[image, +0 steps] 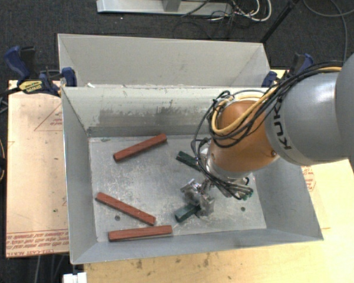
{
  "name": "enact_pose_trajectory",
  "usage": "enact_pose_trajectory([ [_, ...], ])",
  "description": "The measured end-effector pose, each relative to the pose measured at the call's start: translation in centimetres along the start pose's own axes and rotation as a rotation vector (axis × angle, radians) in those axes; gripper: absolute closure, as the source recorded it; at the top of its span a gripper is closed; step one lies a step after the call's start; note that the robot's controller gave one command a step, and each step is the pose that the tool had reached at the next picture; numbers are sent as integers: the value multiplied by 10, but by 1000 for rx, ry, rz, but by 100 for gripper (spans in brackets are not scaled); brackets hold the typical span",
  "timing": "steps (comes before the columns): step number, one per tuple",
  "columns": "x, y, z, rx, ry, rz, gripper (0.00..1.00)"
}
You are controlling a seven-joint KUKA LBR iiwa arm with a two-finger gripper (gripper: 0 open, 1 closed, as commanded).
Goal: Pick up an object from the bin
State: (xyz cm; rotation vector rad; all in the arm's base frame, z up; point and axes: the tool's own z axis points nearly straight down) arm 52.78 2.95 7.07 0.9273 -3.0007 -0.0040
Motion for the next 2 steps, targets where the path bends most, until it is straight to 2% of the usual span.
enact_pose_trajectory([
  [1,-39,-23,-49,-1,2,-10,100],
  [2,-21,-1,-145,2,-3,-72,100],
])
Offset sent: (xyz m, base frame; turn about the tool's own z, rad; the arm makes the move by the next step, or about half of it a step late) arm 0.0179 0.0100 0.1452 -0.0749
